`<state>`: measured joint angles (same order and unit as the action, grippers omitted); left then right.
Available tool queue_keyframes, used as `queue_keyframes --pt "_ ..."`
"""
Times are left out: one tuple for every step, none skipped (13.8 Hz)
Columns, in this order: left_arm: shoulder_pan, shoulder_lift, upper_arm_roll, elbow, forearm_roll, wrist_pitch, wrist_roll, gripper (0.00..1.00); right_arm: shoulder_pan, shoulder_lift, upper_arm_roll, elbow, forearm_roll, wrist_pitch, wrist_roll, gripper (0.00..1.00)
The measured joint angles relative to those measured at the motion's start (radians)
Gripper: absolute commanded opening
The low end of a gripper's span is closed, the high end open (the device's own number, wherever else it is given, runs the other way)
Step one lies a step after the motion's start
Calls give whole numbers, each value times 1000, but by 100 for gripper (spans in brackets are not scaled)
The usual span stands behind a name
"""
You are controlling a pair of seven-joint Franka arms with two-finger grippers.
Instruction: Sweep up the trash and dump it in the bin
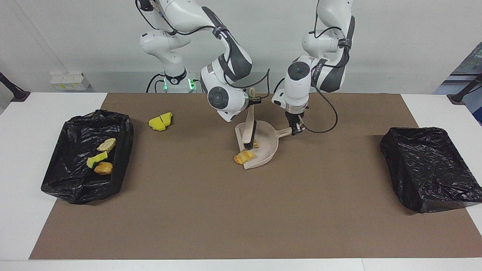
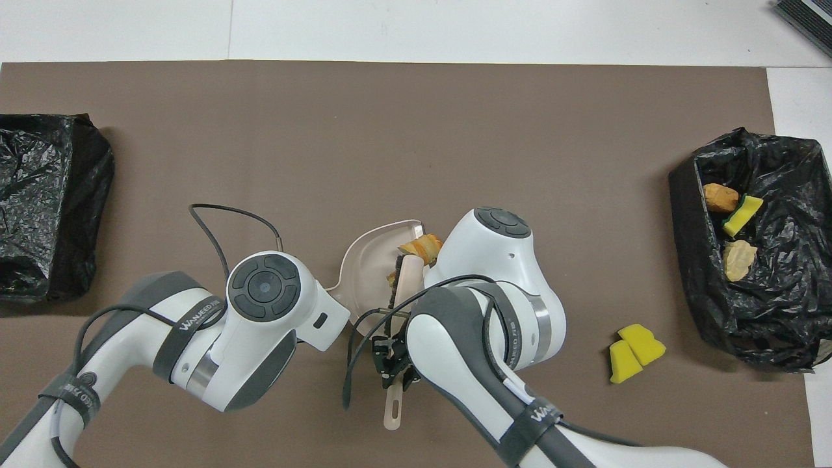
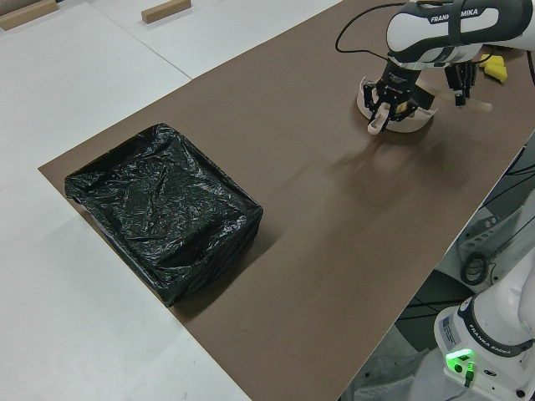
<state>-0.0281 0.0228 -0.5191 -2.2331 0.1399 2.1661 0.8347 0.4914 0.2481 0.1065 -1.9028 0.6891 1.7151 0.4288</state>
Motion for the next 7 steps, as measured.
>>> queue_keyframes --pt "6 0 0 -5 0 4 12 0 8 1 0 15 0 -9 18 0" --pt "11 0 0 -7 0 6 19 0 9 2 0 35 0 -38 41 0" --pt "12 0 0 -8 0 7 21 0 6 2 -5 61 -6 -79 64 0" --pt "12 0 0 -8 0 7 22 0 -3 0 -11 82 -22 -121 81 0" --pt "12 0 0 -8 0 7 22 0 -21 -6 -17 99 -55 -166 96 0" --pt "12 0 0 -8 0 7 22 0 -49 -16 -20 109 -94 -211 110 0" --pt "12 0 0 -8 0 7 22 0 -82 -30 -22 115 -137 -258 121 0"
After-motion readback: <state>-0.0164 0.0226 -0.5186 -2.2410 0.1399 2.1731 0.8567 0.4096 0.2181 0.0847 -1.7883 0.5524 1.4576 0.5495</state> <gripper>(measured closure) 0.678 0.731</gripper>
